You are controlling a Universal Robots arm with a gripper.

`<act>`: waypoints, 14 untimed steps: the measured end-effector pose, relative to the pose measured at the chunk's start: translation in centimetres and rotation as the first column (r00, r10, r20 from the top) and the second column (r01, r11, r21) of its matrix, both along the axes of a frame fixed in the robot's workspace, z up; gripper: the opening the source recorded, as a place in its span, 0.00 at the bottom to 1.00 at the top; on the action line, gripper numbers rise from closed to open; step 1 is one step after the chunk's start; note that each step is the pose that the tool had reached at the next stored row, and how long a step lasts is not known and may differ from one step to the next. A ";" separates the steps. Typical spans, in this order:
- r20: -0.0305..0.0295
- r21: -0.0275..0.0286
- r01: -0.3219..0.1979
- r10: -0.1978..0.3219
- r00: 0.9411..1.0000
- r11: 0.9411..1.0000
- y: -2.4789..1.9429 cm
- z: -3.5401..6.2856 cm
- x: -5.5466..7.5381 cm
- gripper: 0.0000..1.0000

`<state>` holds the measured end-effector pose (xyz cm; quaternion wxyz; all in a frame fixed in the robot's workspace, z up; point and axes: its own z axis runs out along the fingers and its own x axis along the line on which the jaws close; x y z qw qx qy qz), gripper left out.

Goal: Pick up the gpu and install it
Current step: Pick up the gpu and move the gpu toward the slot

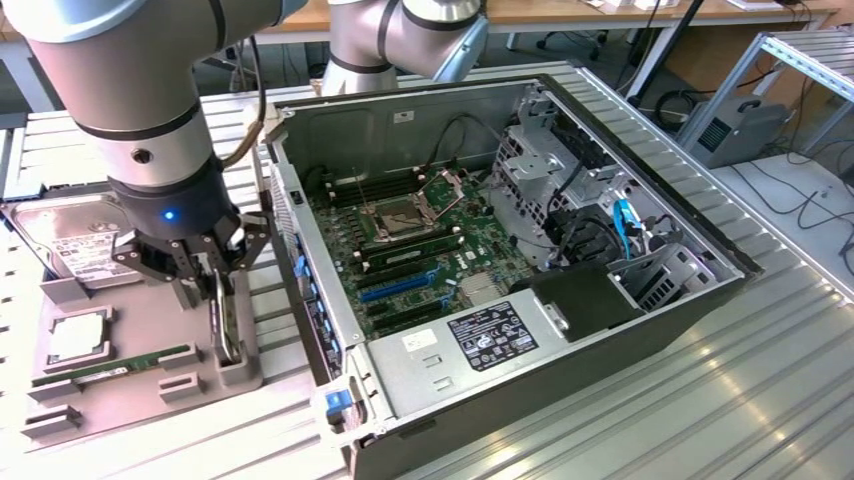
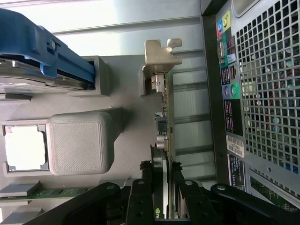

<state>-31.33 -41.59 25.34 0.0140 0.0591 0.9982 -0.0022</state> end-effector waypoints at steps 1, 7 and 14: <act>0.000 0.000 0.000 0.000 1.000 1.000 0.00 0.06 0.0 0.27; 0.000 0.000 0.000 0.000 1.000 1.000 0.00 0.38 0.0 0.27; 0.000 0.000 0.000 0.000 1.000 1.000 0.00 0.86 0.0 0.27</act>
